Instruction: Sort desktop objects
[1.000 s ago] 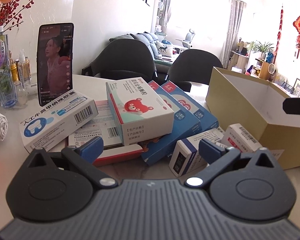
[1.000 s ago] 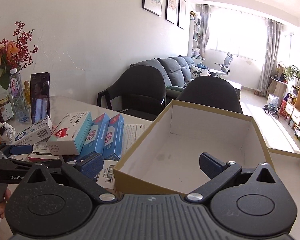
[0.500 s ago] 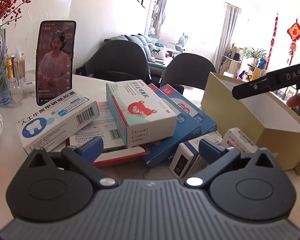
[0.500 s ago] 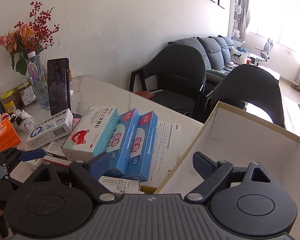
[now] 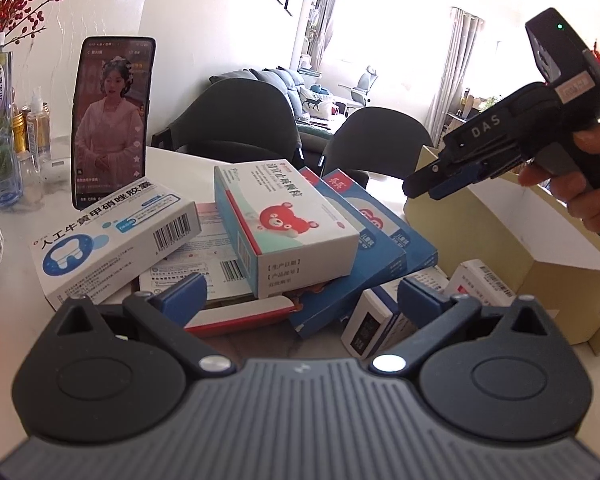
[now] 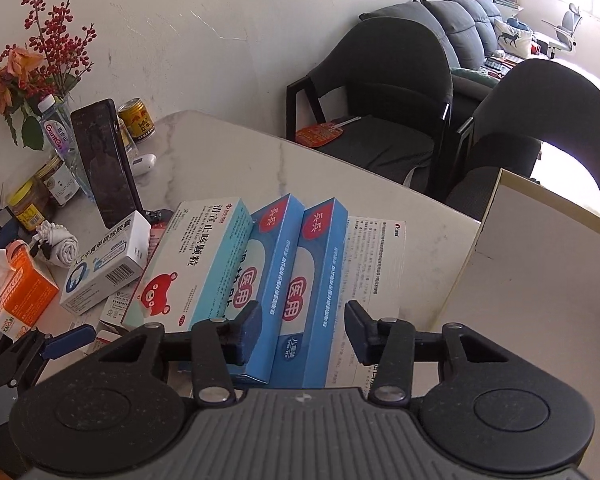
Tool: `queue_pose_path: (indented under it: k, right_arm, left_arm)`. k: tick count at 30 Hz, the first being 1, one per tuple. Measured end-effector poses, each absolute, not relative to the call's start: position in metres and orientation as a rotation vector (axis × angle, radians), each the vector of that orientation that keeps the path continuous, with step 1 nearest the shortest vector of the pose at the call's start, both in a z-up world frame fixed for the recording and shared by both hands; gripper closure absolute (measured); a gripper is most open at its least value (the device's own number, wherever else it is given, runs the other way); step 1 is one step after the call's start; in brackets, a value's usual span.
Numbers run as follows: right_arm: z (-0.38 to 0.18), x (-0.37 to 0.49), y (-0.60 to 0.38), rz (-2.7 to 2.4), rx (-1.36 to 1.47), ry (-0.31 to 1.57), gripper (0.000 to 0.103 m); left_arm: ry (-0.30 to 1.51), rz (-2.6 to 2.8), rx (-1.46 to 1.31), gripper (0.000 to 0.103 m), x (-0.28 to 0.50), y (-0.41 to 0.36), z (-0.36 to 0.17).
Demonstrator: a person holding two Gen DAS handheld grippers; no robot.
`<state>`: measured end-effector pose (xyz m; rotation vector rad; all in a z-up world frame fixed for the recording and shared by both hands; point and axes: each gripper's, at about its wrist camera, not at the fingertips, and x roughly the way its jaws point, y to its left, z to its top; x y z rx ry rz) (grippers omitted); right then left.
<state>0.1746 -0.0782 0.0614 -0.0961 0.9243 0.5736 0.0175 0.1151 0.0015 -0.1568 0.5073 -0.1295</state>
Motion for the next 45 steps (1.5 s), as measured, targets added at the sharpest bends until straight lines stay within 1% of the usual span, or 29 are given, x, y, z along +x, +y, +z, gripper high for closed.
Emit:
queue_pose_path:
  k: [7, 12, 22, 27, 33, 35, 38, 45]
  right_arm:
    - [0.046, 0.209, -0.07, 0.586, -0.053, 1.024, 0.059]
    - [0.036, 0.232, -0.064, 0.577, -0.031, 1.094, 0.067]
    - [0.026, 0.252, -0.06, 0.582, 0.001, 1.175, 0.068]
    - [0.027, 0.256, -0.058, 0.591, -0.003, 1.186, 0.064]
    - [0.024, 0.26, -0.05, 0.588, -0.051, 1.203, 0.064]
    - [0.02, 0.262, -0.047, 0.593, -0.058, 1.22, 0.062]
    - [0.019, 0.264, -0.047, 0.598, -0.052, 1.229, 0.062]
    - [0.026, 0.26, -0.061, 0.651, 0.033, 1.202, 0.07]
  left_arm:
    - [0.515, -0.128, -0.157, 0.0, 0.021, 0.116, 0.001]
    - [0.525, -0.127, -0.15, 0.0, 0.025, 0.115, -0.001]
    - [0.534, -0.112, -0.167, 0.0, 0.027, 0.122, -0.003]
    - [0.537, -0.113, -0.172, 0.0, 0.027, 0.123, -0.003]
    - [0.535, -0.115, -0.176, 0.0, 0.026, 0.123, -0.002]
    - [0.536, -0.114, -0.176, 0.0, 0.026, 0.123, -0.002]
    - [0.537, -0.109, -0.179, 0.0, 0.026, 0.123, -0.003]
    - [0.54, -0.106, -0.188, 0.0, 0.027, 0.122, -0.004]
